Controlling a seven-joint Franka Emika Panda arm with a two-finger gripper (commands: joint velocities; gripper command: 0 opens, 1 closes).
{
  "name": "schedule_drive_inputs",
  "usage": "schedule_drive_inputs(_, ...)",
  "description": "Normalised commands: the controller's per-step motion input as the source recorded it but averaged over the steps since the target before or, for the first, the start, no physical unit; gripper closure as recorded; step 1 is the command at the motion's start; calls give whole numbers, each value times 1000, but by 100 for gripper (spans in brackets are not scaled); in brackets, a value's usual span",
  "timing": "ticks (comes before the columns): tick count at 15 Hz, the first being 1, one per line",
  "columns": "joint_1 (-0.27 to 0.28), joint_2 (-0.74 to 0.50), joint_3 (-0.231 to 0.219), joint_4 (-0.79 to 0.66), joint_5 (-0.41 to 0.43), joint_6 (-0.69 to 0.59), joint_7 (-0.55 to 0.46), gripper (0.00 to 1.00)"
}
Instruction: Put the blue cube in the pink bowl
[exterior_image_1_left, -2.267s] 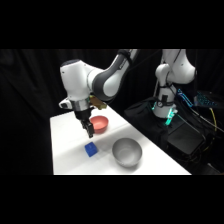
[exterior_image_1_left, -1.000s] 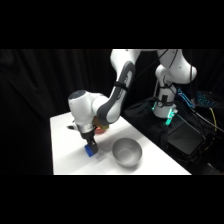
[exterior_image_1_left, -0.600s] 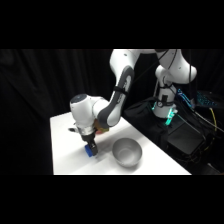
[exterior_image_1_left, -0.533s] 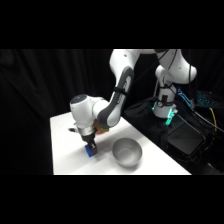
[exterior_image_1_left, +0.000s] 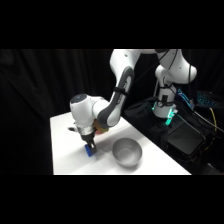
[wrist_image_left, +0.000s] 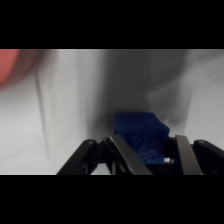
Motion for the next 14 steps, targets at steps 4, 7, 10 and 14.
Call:
schedule_drive_inputs(4, 41, -405, 13, -163, -13, -236, -98, 77)
schedule_drive_inputs(7, -12, -398, 43, -129, 41, -282, -154, 77)
schedule_drive_inputs(10, -27, -365, 9, -142, 35, -219, -152, 77)
schedule_drive_inputs(14, -67, -426, 0, -342, 63, -31, -170, 77)
